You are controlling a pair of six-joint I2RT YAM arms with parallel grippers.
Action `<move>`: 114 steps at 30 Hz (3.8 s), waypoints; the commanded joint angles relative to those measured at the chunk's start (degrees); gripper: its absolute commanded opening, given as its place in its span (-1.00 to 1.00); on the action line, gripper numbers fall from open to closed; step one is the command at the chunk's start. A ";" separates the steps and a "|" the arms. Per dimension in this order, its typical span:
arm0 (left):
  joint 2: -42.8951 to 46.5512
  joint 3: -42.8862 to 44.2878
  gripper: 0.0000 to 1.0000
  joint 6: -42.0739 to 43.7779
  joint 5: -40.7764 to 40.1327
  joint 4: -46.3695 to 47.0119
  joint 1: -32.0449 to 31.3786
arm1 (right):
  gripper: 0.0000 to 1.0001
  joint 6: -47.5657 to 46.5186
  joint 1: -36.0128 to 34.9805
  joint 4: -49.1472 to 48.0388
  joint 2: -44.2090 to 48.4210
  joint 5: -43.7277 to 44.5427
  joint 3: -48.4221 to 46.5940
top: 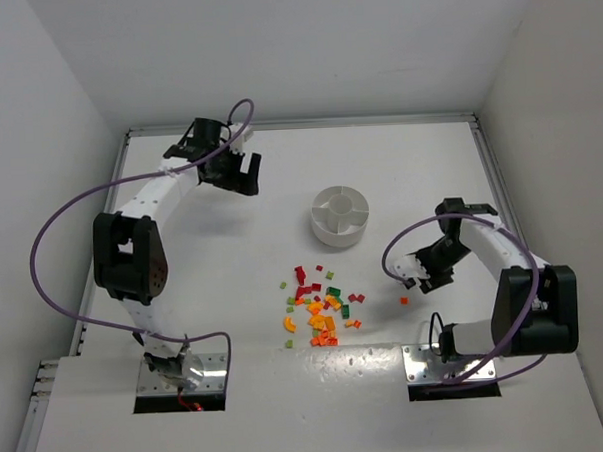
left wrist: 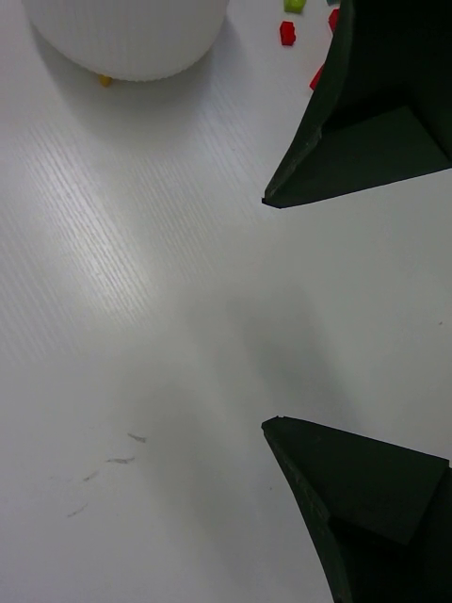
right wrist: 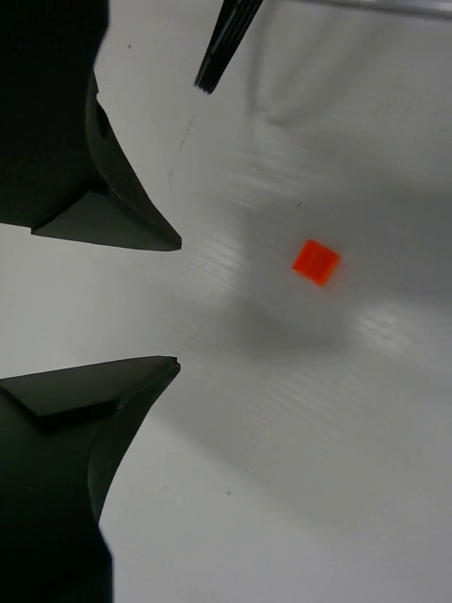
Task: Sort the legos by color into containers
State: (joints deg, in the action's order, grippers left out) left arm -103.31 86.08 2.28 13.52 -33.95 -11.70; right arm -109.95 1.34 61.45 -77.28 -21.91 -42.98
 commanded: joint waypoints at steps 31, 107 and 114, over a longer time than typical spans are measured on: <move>-5.85 2.42 0.99 -3.43 13.38 -0.23 4.76 | 0.11 -56.87 -1.43 1.12 -11.49 -9.82 3.26; -13.50 6.73 0.99 -3.95 12.32 -1.28 3.62 | -0.13 -2.46 -12.86 -13.72 -6.13 -3.75 8.62; -14.03 7.78 0.99 -3.95 12.32 -1.29 4.15 | -0.30 -2.46 -14.00 -13.73 -7.19 -1.99 8.62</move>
State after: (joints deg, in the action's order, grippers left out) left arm -116.88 91.31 -1.17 24.88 -35.18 -7.77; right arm -111.00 -11.81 51.70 -82.91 -25.21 -34.28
